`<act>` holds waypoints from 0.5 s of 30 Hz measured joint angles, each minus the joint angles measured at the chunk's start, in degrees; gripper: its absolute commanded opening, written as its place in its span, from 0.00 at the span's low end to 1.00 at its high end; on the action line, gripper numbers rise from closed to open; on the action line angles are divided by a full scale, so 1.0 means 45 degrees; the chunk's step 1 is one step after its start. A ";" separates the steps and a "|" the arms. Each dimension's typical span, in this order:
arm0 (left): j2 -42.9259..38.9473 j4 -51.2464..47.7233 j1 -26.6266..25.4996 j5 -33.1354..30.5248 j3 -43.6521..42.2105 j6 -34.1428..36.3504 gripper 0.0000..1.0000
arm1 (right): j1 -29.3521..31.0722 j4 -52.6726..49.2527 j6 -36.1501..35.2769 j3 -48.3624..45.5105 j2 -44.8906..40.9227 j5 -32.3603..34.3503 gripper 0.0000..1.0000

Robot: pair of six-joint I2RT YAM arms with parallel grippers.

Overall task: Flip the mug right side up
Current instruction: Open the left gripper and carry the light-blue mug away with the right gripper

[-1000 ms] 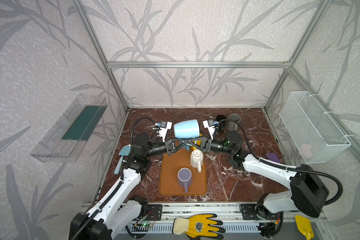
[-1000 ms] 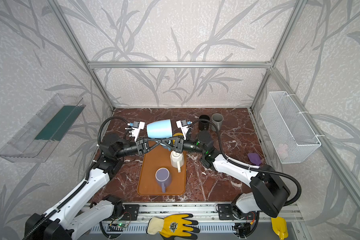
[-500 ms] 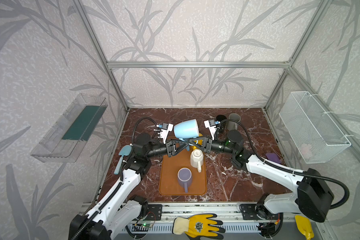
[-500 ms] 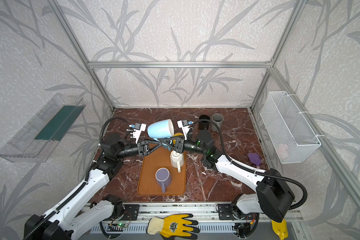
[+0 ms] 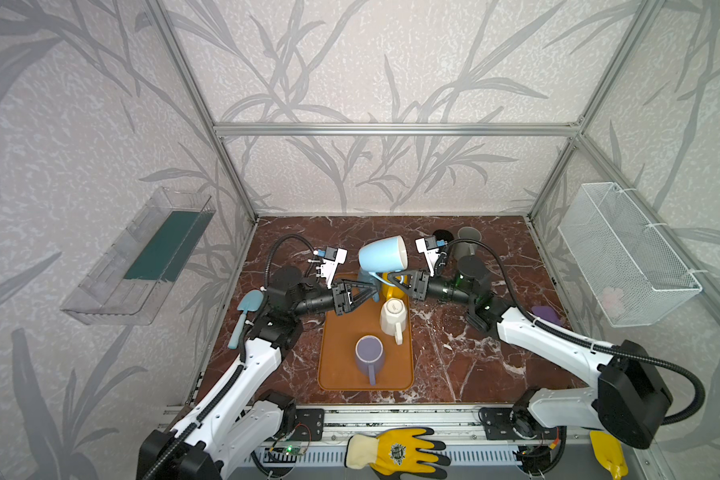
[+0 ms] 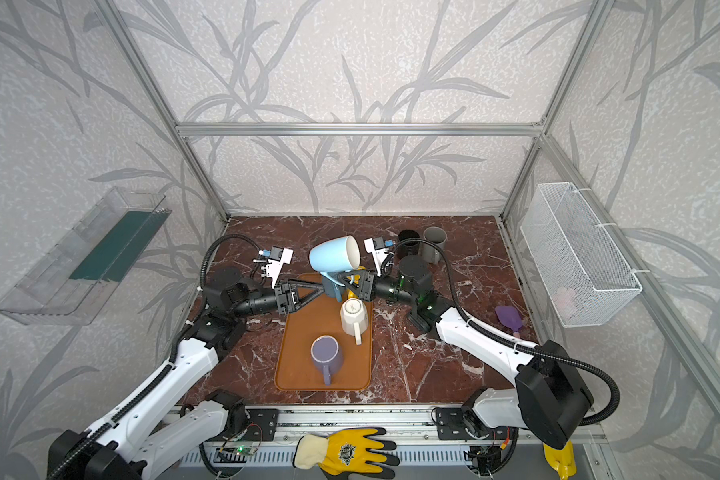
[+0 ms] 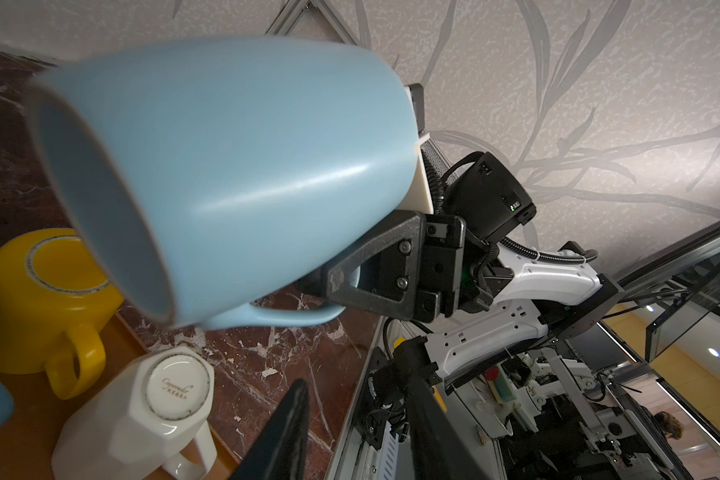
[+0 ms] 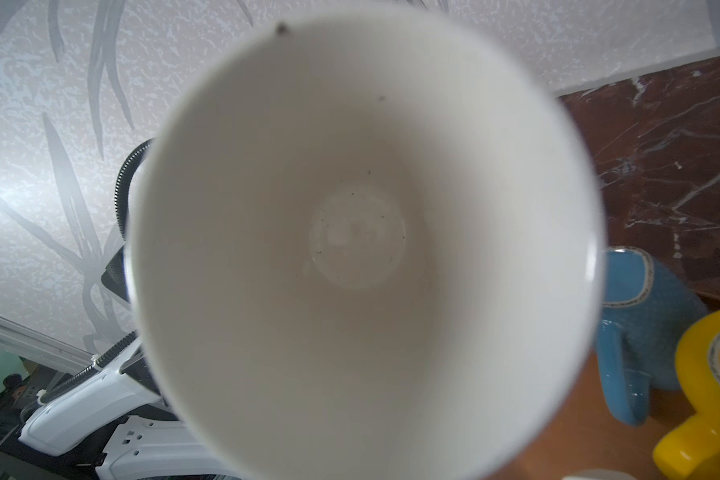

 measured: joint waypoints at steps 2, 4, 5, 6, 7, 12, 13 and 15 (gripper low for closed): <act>0.0000 -0.0151 0.0000 -0.0019 0.0019 0.0073 0.42 | -0.0194 -0.0316 -0.0151 0.0005 -0.0146 0.0034 0.00; 0.0005 -0.0262 -0.0005 -0.0049 0.0053 0.0102 0.42 | -0.0432 -0.0782 -0.0345 0.0136 -0.0233 0.0068 0.00; 0.0005 -0.0282 -0.0010 -0.0063 0.0058 0.0112 0.42 | -0.0539 -0.0967 -0.0447 0.0209 -0.0257 0.0097 0.00; 0.0005 -0.0306 -0.0010 -0.0073 0.0058 0.0151 0.42 | -0.0656 -0.1180 -0.0563 0.0291 -0.0291 0.0146 0.00; 0.0005 -0.0364 -0.0010 -0.0092 0.0063 0.0189 0.42 | -0.0772 -0.1447 -0.0685 0.0398 -0.0321 0.0180 0.00; 0.0029 -0.1030 -0.0019 -0.0374 0.0311 0.0486 0.42 | -0.1302 -0.2851 -0.1409 0.1039 -0.0369 0.0544 0.00; 0.0029 -0.1137 -0.0034 -0.0476 0.0364 0.0573 0.42 | -0.1394 -0.3211 -0.1603 0.1219 -0.0369 0.0670 0.00; 0.0044 -0.1506 -0.0102 -0.0709 0.0520 0.0767 0.42 | -0.1535 -0.3915 -0.1987 0.1574 -0.0369 0.0947 0.00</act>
